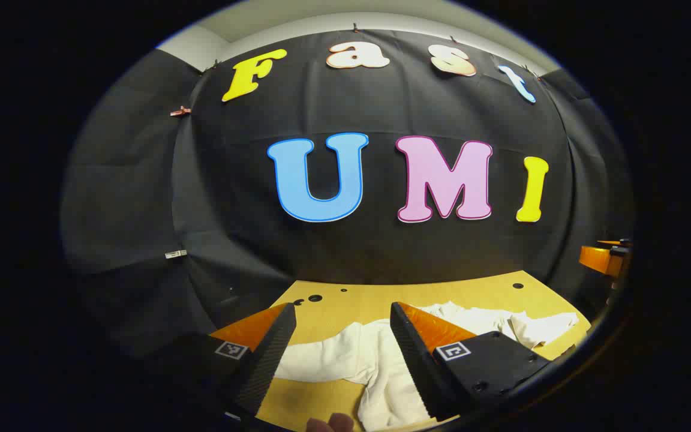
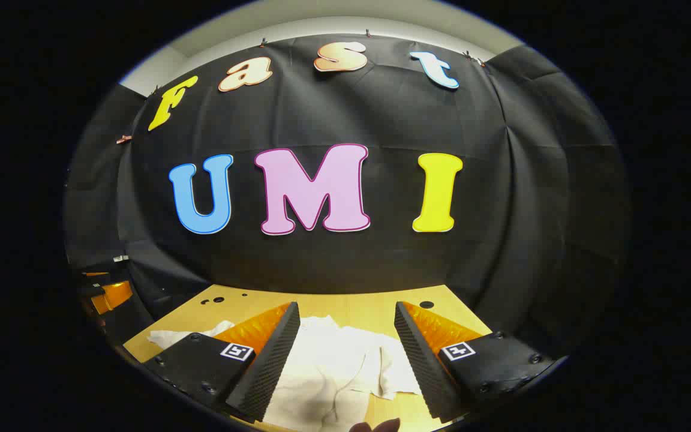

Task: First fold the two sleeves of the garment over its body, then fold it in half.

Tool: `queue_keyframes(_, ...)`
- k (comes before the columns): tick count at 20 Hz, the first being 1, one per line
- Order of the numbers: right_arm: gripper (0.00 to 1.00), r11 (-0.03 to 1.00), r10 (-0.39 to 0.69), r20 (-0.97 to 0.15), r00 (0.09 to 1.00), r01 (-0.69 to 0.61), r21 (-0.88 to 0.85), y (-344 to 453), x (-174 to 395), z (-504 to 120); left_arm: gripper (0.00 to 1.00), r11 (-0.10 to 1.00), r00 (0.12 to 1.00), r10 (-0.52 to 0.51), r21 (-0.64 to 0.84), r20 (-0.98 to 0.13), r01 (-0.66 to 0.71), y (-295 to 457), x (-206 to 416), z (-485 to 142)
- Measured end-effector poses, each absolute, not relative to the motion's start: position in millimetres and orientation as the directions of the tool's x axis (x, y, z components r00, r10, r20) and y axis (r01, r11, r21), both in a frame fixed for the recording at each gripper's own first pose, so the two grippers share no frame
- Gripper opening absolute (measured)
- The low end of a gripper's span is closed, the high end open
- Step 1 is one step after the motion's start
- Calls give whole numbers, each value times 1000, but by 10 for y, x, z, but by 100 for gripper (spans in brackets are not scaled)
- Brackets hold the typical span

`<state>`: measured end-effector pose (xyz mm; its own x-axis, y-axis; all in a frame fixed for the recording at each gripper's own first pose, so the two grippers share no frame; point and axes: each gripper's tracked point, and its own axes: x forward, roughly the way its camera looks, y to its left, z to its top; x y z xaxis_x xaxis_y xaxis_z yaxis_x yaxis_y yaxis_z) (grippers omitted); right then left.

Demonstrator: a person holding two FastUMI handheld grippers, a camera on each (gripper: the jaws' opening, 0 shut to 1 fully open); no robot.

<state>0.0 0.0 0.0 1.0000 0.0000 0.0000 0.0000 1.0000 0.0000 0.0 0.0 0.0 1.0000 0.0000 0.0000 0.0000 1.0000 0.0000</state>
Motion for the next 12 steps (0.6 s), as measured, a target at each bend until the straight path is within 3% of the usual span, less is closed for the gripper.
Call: queue_keyframes(12,97,1000,20,-10,1000,-21,-18,-135,-67,-99,98,997,999,-33,74,1,32,-316,103,76)
